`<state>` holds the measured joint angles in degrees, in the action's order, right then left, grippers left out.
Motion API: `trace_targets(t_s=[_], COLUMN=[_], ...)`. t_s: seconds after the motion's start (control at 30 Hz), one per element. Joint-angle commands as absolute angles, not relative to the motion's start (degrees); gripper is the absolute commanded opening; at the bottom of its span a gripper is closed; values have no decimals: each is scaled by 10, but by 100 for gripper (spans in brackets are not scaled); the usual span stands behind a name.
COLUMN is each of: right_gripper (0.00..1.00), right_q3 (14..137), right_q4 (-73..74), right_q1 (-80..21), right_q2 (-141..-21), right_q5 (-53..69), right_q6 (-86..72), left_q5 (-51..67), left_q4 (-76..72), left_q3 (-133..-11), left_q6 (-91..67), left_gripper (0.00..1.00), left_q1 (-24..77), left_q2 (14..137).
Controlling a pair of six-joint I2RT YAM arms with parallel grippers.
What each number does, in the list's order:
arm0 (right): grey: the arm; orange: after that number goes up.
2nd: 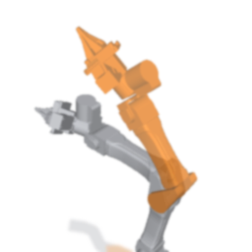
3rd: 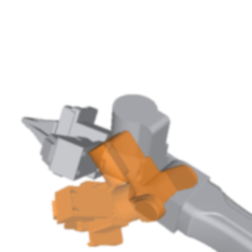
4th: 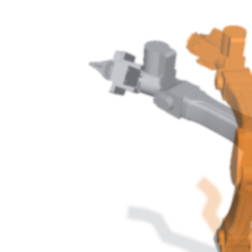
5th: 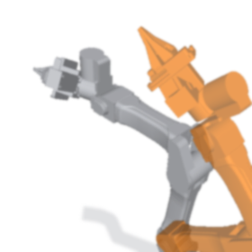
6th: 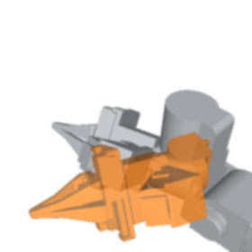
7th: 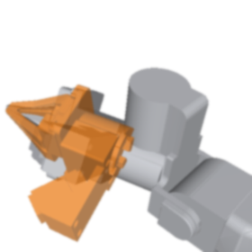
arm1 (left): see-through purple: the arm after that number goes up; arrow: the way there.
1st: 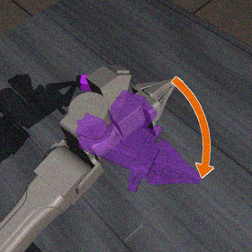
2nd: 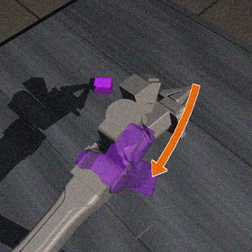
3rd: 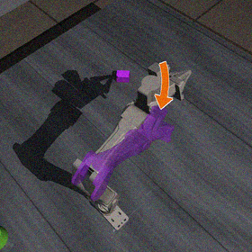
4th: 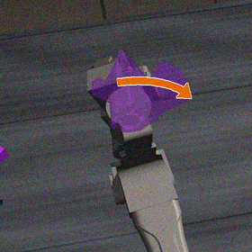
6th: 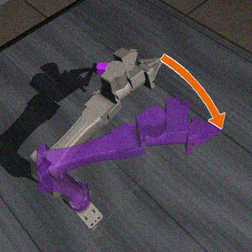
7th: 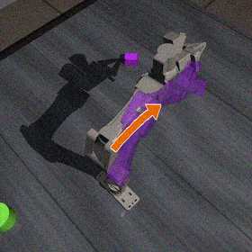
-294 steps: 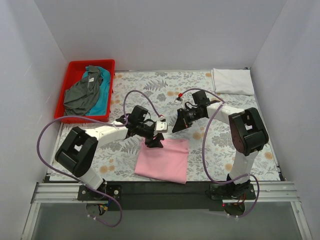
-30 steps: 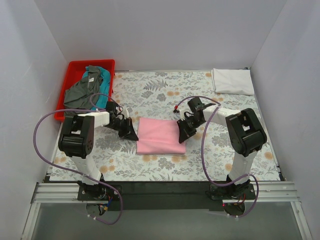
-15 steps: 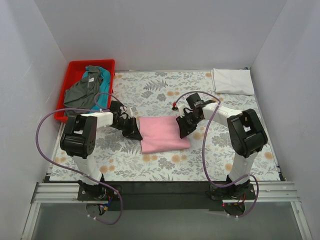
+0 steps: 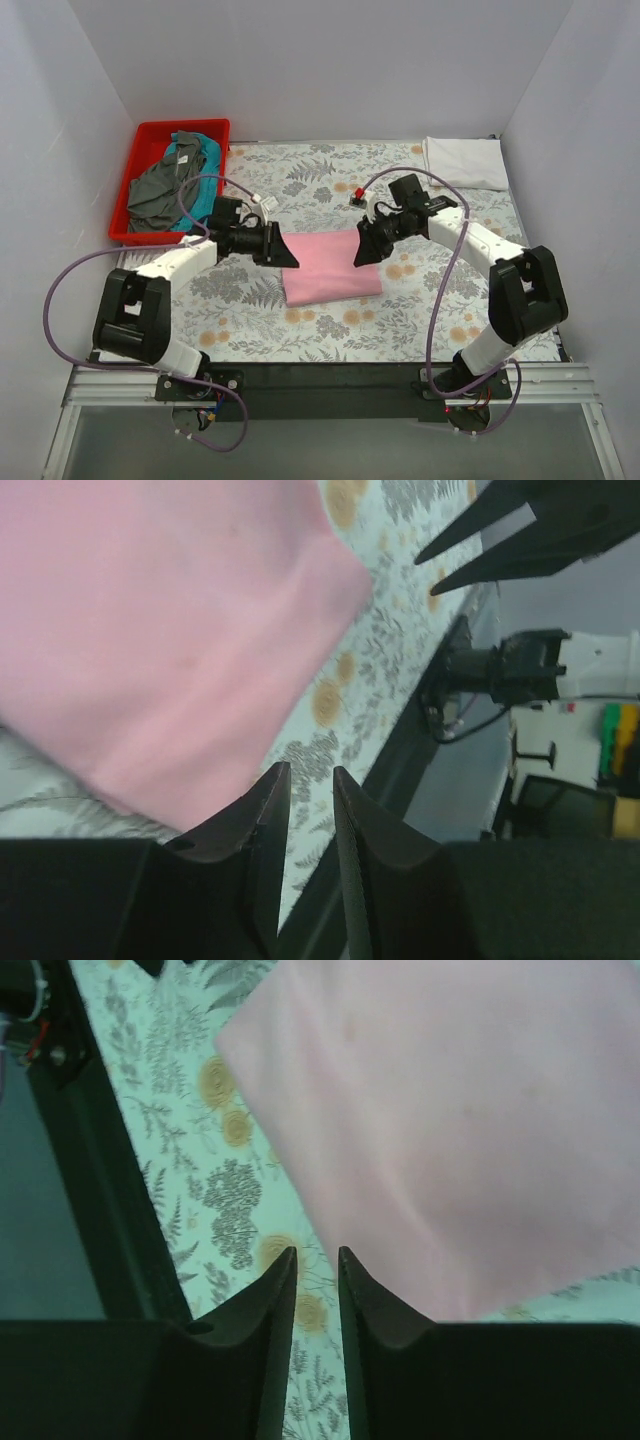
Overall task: Fold and stack the t-shirts
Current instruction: Fold the tshirt
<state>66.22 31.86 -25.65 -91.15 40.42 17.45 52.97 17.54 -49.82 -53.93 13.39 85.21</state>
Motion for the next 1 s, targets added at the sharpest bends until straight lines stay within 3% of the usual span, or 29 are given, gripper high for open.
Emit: trace_targets(t_s=[0.0, 0.1, 0.47, 0.7, 0.77, 0.97], right_gripper=[28, 27, 25, 28, 32, 53], right_q3=[622, 614, 560, 543, 534, 465], right_q4=[313, 294, 279, 302, 310, 225], right_q1=[-266, -272, -235, -216, -196, -114], right_q2=[-954, -998, -1077, -976, -937, -810], right_q5=[532, 553, 509, 530, 564, 499], right_q6=[128, 120, 148, 155, 154, 46], left_q5=[574, 564, 517, 569, 556, 304], left_q4=[93, 65, 120, 153, 168, 124], left_q3=[-449, -449, -461, -485, -499, -526], left_q6=[-626, -635, -556, -499, -462, -346], left_gripper=[22, 21, 19, 27, 31, 45], left_q1=[192, 227, 212, 205, 207, 320], left_q2=[868, 900, 1061, 951, 903, 799])
